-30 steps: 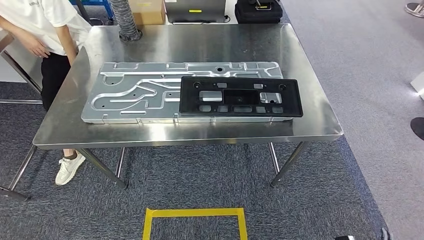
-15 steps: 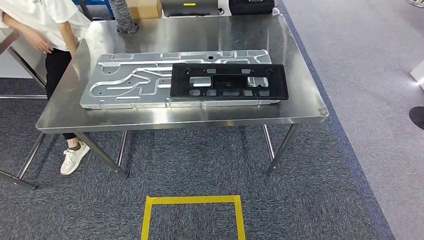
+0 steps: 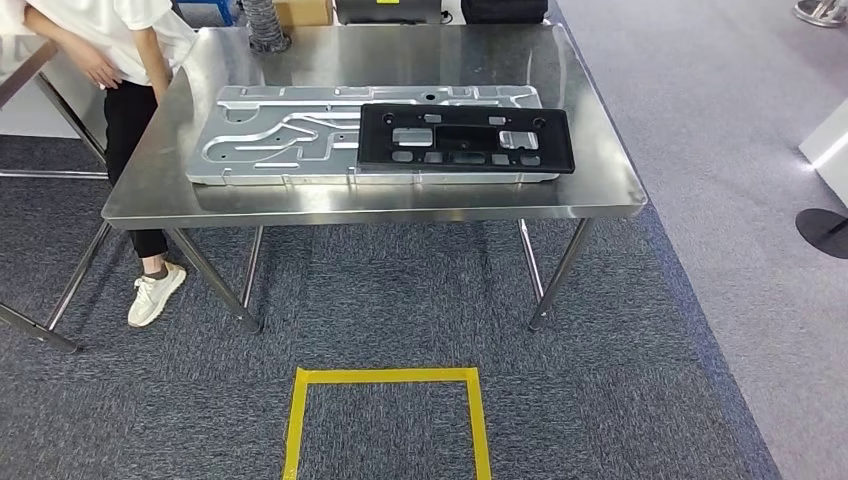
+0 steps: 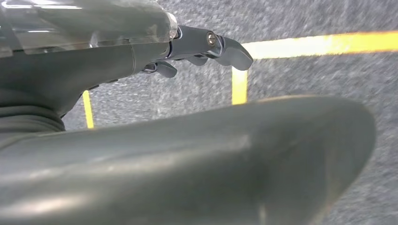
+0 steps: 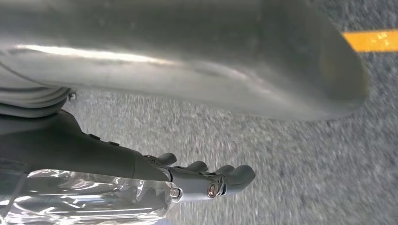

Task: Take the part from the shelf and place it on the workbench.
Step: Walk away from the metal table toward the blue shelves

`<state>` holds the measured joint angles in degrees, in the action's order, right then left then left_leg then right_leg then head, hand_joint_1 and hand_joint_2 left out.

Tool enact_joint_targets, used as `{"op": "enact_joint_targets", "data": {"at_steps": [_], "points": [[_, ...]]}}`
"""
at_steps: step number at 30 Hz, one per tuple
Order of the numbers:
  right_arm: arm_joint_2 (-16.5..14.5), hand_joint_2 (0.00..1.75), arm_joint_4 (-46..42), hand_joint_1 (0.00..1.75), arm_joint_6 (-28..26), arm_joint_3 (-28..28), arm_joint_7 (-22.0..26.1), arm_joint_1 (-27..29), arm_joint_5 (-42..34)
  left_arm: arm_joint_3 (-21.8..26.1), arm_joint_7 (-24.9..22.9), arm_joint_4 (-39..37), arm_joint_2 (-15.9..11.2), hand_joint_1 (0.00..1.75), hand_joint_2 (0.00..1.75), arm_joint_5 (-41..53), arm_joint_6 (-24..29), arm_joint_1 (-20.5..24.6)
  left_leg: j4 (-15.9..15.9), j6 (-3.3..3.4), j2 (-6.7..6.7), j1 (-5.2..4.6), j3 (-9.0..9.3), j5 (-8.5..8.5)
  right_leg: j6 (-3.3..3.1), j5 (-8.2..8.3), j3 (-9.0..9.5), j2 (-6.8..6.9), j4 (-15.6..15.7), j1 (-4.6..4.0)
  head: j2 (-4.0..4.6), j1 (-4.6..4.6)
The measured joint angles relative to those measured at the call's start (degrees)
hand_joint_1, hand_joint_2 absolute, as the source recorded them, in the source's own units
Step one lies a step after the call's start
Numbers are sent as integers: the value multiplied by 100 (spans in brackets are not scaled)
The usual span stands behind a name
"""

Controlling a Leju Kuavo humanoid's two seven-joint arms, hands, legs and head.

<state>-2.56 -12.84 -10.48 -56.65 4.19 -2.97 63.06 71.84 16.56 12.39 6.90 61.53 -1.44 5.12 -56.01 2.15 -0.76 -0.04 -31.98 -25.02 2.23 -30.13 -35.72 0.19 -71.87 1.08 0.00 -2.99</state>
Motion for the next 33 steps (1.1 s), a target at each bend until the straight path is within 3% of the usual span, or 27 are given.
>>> {"op": "enact_joint_targets", "data": {"at_steps": [1, 3, 4, 5, 7, 8, 11, 12, 13, 14, 16, 18, 19, 20, 22, 23, 24, 26, 27, 28, 29, 30, 31, 32, 33], "points": [[-2, 0, 2, 0, 39, 0, 29, -6, 1, -20, -6, 0, 8, 0, 0, 11, 0, 1, -57, -23, 1, -1, -104, 46, -5, 81, 333, -1, 387, 9, 0, 0], [-4, 0, 3, 0, 78, -1, 65, -26, 7, -56, -11, 0, 25, 0, 0, 20, 0, 2, -165, -79, 3, -11, -253, 126, -41, -37, 962, -7, 1260, -2, 0, 0], [-4, 0, 3, 0, 84, -1, 73, -32, 20, -68, -10, 0, 34, 0, 0, 18, 0, 3, -192, -113, 1, -11, -291, 169, -69, -129, 1126, -10, 1526, -20, 0, 0], [-3, 0, 3, 0, 89, -2, 72, -33, 44, -73, -5, 0, 46, 0, 0, 13, -2, 3, -198, -148, -2, -6, -314, 219, -105, -167, 1165, -12, 1644, -42, 0, 0], [3, 0, 4, 0, 120, -2, 62, -14, 97, -74, 6, 0, 61, 0, 0, 2, -8, -8, -229, -221, 5, 21, -367, 218, -205, -71, 1072, 11, 1664, -42, 0, 1], [8, 0, 5, 0, 139, -2, 58, -6, 114, -74, 10, 0, 67, 0, 0, -1, -11, -17, -338, -247, 11, 31, -417, 64, -260, 0, 1006, 25, 1672, -38, 0, 0], [27, 0, 7, 0, 167, -2, 57, 16, 126, -75, 23, 0, 87, 0, 0, -3, -15, -35, -1226, -295, 23, 54, -635, -789, -343, 222, 732, 49, 1663, -55, 1, -1], [32, 0, 7, 0, 167, -2, 57, 22, 130, -76, 33, 0, 93, 0, 0, -6, -16, -36, -1553, -305, 23, 58, -667, -938, -343, 294, 624, 51, 1648, -66, 0, 0], [34, 0, 7, 0, 171, -2, 57, 25, 134, -76, 44, 0, 99, 0, 0, -10, -17, -36, -1758, -310, 23, 61, -634, -937, -340, 365, 510, 51, 1624, -76, 0, 0], [35, 0, 7, 0, 180, -2, 59, 26, 140, -76, 56, 0, 102, 0, 0, -14, -17, -35, -1788, -308, 23, 62, -520, -810, -332, 428, 395, 51, 1593, -82, 0, 0], [35, 0, 7, 0, 226, -2, 74, 25, 150, -78, 72, 0, 103, 0, 0, -8, -17, -25, -1295, -278, 24, 62, -22, -497, -305, 536, 189, 49, 1509, -84, 0, -1], [32, 0, 9, 0, 283, -2, 127, 22, 142, -88, 81, 0, 102, 0, 0, 34, -15, -2, -426, -224, 25, 39, 581, -551, -253, 628, 54, 50, 1433, -95, 0, -1], [28, 0, 13, 0, 310, -3, 160, 20, 127, -95, 79, 0, 100, 0, 0, 66, -10, 7, -115, -191, 25, 23, 760, -642, -219, 679, 20, 54, 1416, -95, 0, -1], [22, 0, 18, 0, 332, -5, 189, 17, 109, -101, 70, 0, 98, 0, 0, 94, 1, 11, 54, -159, 25, 6, 830, -701, -181, 735, 2, 58, 1419, -93, 0, 0], [10, 0, 32, 0, 363, -15, 226, 16, 84, -110, 39, 1, 93, 0, 0, 130, 23, -3, 93, -81, 13, 6, 765, -619, -106, 784, -34, 53, 1419, -76, 0, 0], [1, 0, 40, 0, 368, -21, 238, 16, 81, -118, 21, 1, 87, 0, 0, 137, 31, -8, 98, -37, 2, 13, 707, -551, -76, 659, -74, 42, 1337, -65, 0, 0], [-9, 0, 48, 0, 368, -26, 248, 19, 80, -126, 8, 2, 80, 0, 0, 139, 33, -12, 109, 2, -8, 19, 634, -471, -50, 418, -139, 28, 1148, -55, 0, 0], [-35, 0, 64, 0, 366, -28, 257, 16, 80, -140, -7, 2, 60, 0, 0, 140, 36, -11, 104, 47, -16, 11, 455, -326, -10, -214, -304, 11, 469, -30, 0, 0], [-44, 0, 71, 0, 366, -29, 258, 14, 80, -143, -10, 2, 51, 0, 0, 140, 36, -13, 96, 49, -16, 4, 361, -254, 10, -401, -365, 8, 104, -22, 0, 0], [-49, 0, 75, 0, 366, -30, 259, 11, 80, -144, -11, 2, 44, 0, 0, 140, 36, -14, 80, 42, -17, 0, 265, -185, 25, -430, -371, 7, -159, -17, 0, 0], [-51, 0, 78, 0, 366, -31, 259, 9, 80, -145, -11, 2, 38, 0, 0, 140, 37, -14, 57, 30, -19, -1, 163, -121, 33, -322, -296, 7, -250, -12, 0, 0], [-52, 0, 80, 0, 366, -32, 259, 8, 80, -145, -11, 2, 34, 0, 0, 140, 36, -13, 24, 15, -19, 0, 57, -61, 34, -145, -123, 7, -139, -7, 0, 0], [-52, 0, 81, 0, 367, -32, 259, 3, 80, -146, -11, 2, 32, 0, 0, 140, 36, -12, -16, -4, -17, 1, -43, -7, 26, 8, 147, 7, 160, 0, 0, 0], [-54, 0, 82, 0, 369, -33, 261, -7, 80, -147, -11, 2, 31, 0, 0, 139, 37, -12, -63, -27, -14, -5, -136, 36, 12, 57, 494, 6, 600, -2, 0, 0], [-55, 0, 83, 0, 373, -33, 262, -21, 79, -148, -11, 2, 29, 0, 0, 132, 39, -11, -107, -53, -12, -13, -209, 75, -17, 6, 810, 2, 1057, -8, 0, 0]]}}
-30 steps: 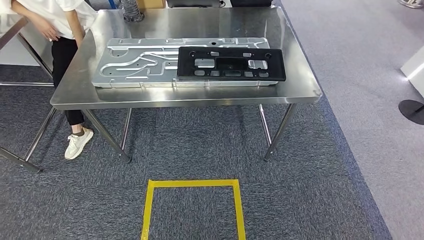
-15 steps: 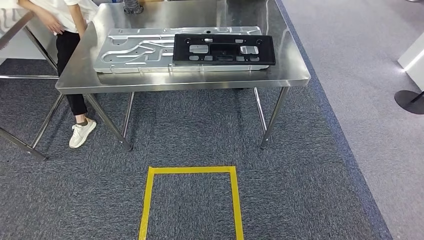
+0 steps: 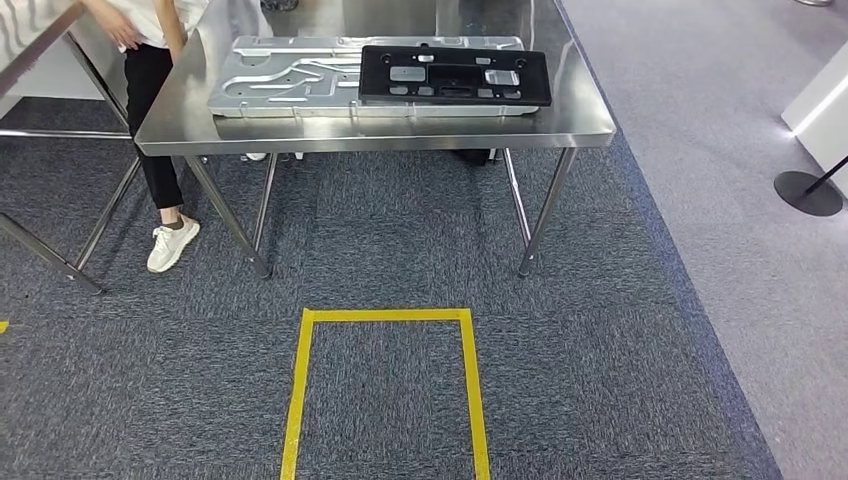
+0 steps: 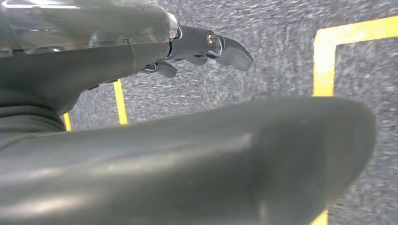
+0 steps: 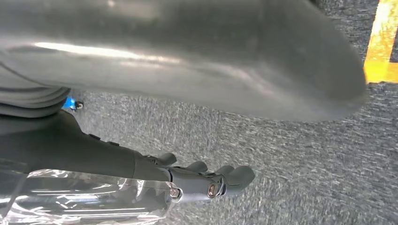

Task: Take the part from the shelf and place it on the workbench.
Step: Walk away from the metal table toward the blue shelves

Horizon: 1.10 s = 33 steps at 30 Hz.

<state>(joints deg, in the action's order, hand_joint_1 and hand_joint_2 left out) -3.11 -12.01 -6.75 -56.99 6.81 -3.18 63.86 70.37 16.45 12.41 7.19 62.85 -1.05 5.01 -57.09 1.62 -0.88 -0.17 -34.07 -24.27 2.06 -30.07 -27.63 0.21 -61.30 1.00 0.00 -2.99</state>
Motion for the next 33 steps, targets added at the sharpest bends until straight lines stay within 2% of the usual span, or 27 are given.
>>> {"op": "enact_joint_targets", "data": {"at_steps": [1, 2, 4, 5, 6, 7, 8, 9, 10, 11, 12, 13, 14, 15, 16, 17, 19, 20, 21, 22, 24, 25, 26, 27, 29, 31, 33], "points": [[-2, 0, 2, 0, 7, -2, 2, -13, 1, -1, 5, 0, -1, 0, 0, -17, 9, 2, -32, -30, -1, -6, -53, 44, -35, -82, 215, -4, 341, -12, 0, -1], [-4, 0, 3, 0, 15, -4, -2, -22, 7, -1, 23, 0, -3, 0, 0, -45, 21, 3, -47, -63, -2, -6, -93, 95, -77, -148, 319, -7, 546, -34, 0, -1], [-12, 0, 12, 0, 36, -8, -33, -18, 25, 10, 87, 0, -17, 0, 0, -122, 54, -5, -55, -136, 1, 12, -159, 170, -175, -92, 244, 1, 615, -41, 0, -1], [-17, 0, 17, 0, 54, -9, -55, -16, 33, 20, 127, 0, -30, 0, 0, -151, 65, -15, -109, -170, 11, 25, -207, 85, -228, -26, 183, 13, 620, -39, 0, 0], [-21, 0, 22, 0, 74, -10, -71, -14, 38, 32, 160, 0, -41, 0, 0, -175, 73, -29, -261, -200, 21, 33, -271, -118, -275, 45, 113, 26, 629, -32, 0, 0], [-25, 0, 25, 0, 95, -12, -80, -17, 40, 43, 189, 0, -50, 0, 0, -191, 77, -37, -519, -222, 30, 45, -350, -414, -309, 114, 36, 39, 629, -34, 0, 0], [-28, 0, 25, 0, 112, -12, -89, -19, 40, 50, 217, 0, -55, 0, 0, -200, 79, -44, -869, -240, 31, 47, -433, -726, -331, 179, -49, 42, 624, -42, 0, 0], [-36, 0, 26, 0, 122, -14, -99, -19, 35, 55, 245, 0, -58, 0, 0, -206, 81, -47, -1243, -253, 32, 49, -495, -952, -337, 246, -143, 44, 614, -51, 0, 0], [-48, 0, 26, 0, 130, -17, -114, -20, 26, 57, 270, 0, -66, 0, 0, -196, 83, -46, -1532, -261, 32, 50, -509, -1033, -337, 306, -241, 44, 602, -58, 0, 0], [-67, 0, 27, 0, 133, -23, -137, -21, 13, 58, 291, 0, -73, 0, 0, -178, 84, -44, -1679, -263, 32, 50, -453, -960, -331, 363, -343, 43, 584, -63, 0, 0], [-87, 0, 29, 0, 132, -32, -158, -19, -7, 58, 301, 0, -82, 0, 0, -152, 86, -44, -1648, -260, 32, 50, -316, -778, -321, 415, -441, 42, 561, -65, 0, 0], [-108, 0, 32, 0, 129, -45, -176, -18, -29, 58, 301, 0, -90, 0, 0, -128, 90, -42, -1439, -249, 33, 50, -95, -581, -305, 460, -528, 41, 535, -65, 0, 0], [-127, 0, 35, 0, 125, -59, -188, -16, -50, 58, 289, 0, -96, 0, 0, -114, 101, -38, -1081, -232, 34, 48, 212, -473, -284, 503, -602, 41, 502, -68, 0, 0], [-146, 0, 39, 0, 126, -73, -185, -16, -68, 58, 271, 0, -103, 0, 0, -107, 115, -30, -627, -209, 35, 41, 547, -485, -259, 538, -659, 41, 463, -76, 0, 0], [-161, 0, 41, 0, 135, -87, -167, -16, -81, 58, 245, 0, -108, 0, 0, -108, 138, -18, -219, -180, 36, 34, 815, -582, -228, 574, -700, 44, 430, -85, 0, 0], [-172, 0, 43, 0, 153, -100, -140, -19, -90, 58, 215, 0, -111, 0, 0, -113, 168, -7, 77, -149, 37, 27, 991, -689, -197, 612, -724, 48, 410, -90, 0, 0], [-183, 0, 44, 0, 220, -125, -69, -26, -101, 59, 135, 0, -113, 0, 0, -134, 237, -3, 264, -79, 33, 26, 1038, -739, -126, 683, -750, 50, 402, -87, 1, 0], [-184, 0, 45, 0, 267, -138, -43, -27, -113, 61, 88, 0, -113, 0, 0, -144, 271, -8, 268, -39, 27, 31, 1014, -699, -92, 650, -776, 44, 357, -78, 1, 0], [-185, 0, 45, 0, 316, -153, -25, -26, -131, 62, 43, 0, -114, 0, 0, -149, 299, -14, 275, 1, 19, 35, 987, -658, -58, 527, -840, 35, 204, -70, 1, 0], [-185, 44, 46, 0, 361, -172, -29, -24, -151, 64, 3, 0, -115, 0, 0, -147, 321, -16, 278, 34, 11, 39, 952, -618, -29, 335, -948, 26, -64, -60, 1, 0], [-189, 131, 52, 0, 408, -213, -114, -21, -184, 64, -61, 0, -120, 0, 0, -126, 340, -13, 263, 66, 6, 24, 869, -561, 15, -116, -1246, 18, -856, -45, 0, 0], [-191, 175, 56, 0, 409, -232, -179, -19, -187, 64, -85, 0, -121, 0, 0, -117, 344, -13, 247, 67, 6, 15, 829, -544, 26, -238, -1343, 17, -1159, -39, 0, 0], [-192, 175, 57, 0, 403, -248, -243, -17, -186, 64, -104, 0, -122, 0, 0, -110, 346, -15, 226, 66, 7, 7, 796, -532, 27, -255, -1343, 16, -1275, -36, 0, 0], [-192, 175, 58, 0, 398, -260, -290, -16, -185, 64, -116, 0, -122, 0, 0, -109, 348, -17, 204, 63, 9, 2, 774, -527, 15, -167, -1228, 15, -1152, -35, 1, 0], [-186, 175, 56, 0, 392, -275, -345, -19, -173, 64, -134, -1, -112, 0, 0, -112, 357, -14, 169, 53, 13, -7, 759, -530, -56, 152, -756, 12, -384, -53, 1, 0], [-176, 175, 55, 0, 368, -286, -395, -27, -139, 64, -140, -2, -89, 0, 87, -115, 380, -6, 126, 31, 12, -34, 729, -543, -127, 316, -406, 13, 276, -73, 1, 0], [-172, 175, 56, 0, 307, -294, -483, -25, -91, 63, -138, -2, -76, 0, 175, -114, 403, 5, 89, 11, 10, -49, 676, -546, -137, 313, -352, 13, 437, -83, 1, 0]]}}
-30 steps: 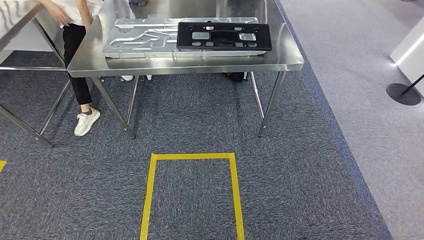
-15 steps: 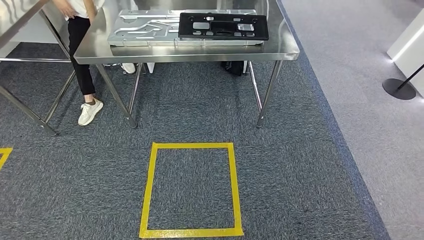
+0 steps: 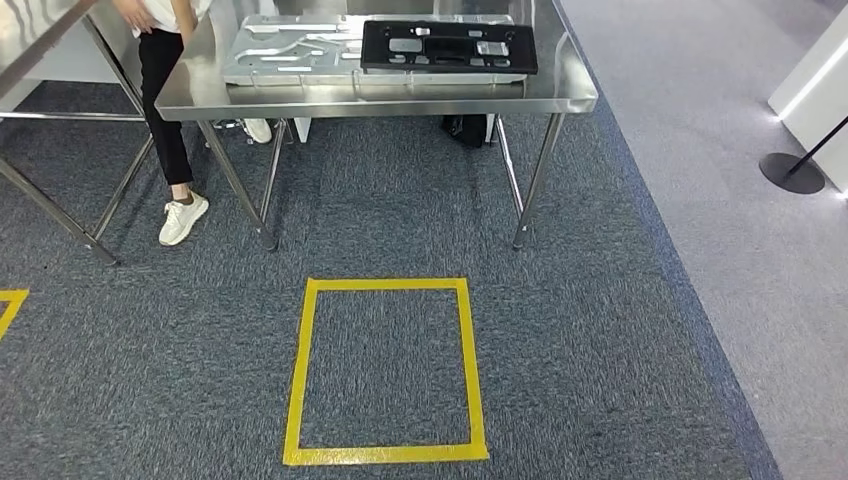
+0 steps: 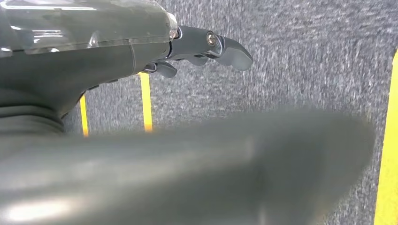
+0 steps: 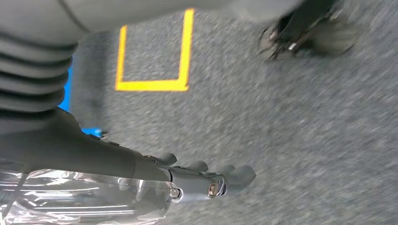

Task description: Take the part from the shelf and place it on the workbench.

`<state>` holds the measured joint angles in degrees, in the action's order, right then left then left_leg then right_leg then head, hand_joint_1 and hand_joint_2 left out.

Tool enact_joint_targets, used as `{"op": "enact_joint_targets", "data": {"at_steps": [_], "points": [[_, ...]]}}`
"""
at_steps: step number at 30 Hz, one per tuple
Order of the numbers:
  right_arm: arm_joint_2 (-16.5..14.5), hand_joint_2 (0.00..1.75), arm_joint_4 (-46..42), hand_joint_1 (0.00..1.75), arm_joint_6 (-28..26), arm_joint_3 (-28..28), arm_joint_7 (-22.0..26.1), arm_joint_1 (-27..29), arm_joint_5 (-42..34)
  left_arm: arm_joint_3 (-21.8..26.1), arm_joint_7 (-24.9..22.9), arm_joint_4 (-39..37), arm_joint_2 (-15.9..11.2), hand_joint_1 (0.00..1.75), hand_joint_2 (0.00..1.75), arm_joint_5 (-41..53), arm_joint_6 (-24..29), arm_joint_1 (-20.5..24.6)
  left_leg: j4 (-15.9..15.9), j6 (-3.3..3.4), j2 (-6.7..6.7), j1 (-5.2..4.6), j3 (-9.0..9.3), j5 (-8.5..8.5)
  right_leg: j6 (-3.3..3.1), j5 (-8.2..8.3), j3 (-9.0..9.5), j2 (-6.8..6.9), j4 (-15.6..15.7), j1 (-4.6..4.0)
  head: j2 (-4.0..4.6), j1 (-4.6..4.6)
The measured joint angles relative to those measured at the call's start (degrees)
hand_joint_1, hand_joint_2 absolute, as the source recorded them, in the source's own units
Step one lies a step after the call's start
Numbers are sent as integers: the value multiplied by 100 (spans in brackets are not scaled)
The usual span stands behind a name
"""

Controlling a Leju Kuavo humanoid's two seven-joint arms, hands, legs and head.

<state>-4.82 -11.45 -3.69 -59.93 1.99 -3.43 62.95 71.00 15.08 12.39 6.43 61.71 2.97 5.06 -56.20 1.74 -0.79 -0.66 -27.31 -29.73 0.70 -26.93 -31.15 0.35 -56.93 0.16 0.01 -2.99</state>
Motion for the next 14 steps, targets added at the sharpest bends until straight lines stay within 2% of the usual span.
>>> {"op": "enact_joint_targets", "data": {"at_steps": [2, 6, 10, 14], "points": [[1, 175, 0, 0, -66, -3, -103, 9, 45, -1, 1, 0, 1, 0, 175, 3, 15, 4, -2, -11, 0, 12, -21, 9, -1, -1, -18, -1, 0, -15, -1, 0], [5, 0, 0, 0, -115, -7, -196, 4, 94, -1, 4, 0, 4, 0, 175, 8, 28, 7, 10, -45, 1, 26, -27, 16, -36, -3, -22, 0, -5, -33, -1, 0], [5, 175, 0, 0, -107, -22, -156, -2, 19, 0, 11, 1, 4, 0, 175, 11, 29, 8, 13, -68, 3, 31, -28, 28, -53, 5, -24, 2, -10, -38, 0, 0], [7, 175, -1, 0, -114, -34, -120, 1, -1, 10, -32, 1, 4, 0, 175, -64, -20, 7, 14, -82, 4, 36, -29, 38, -66, 15, -25, 1, -13, -39, -1, 0]]}}
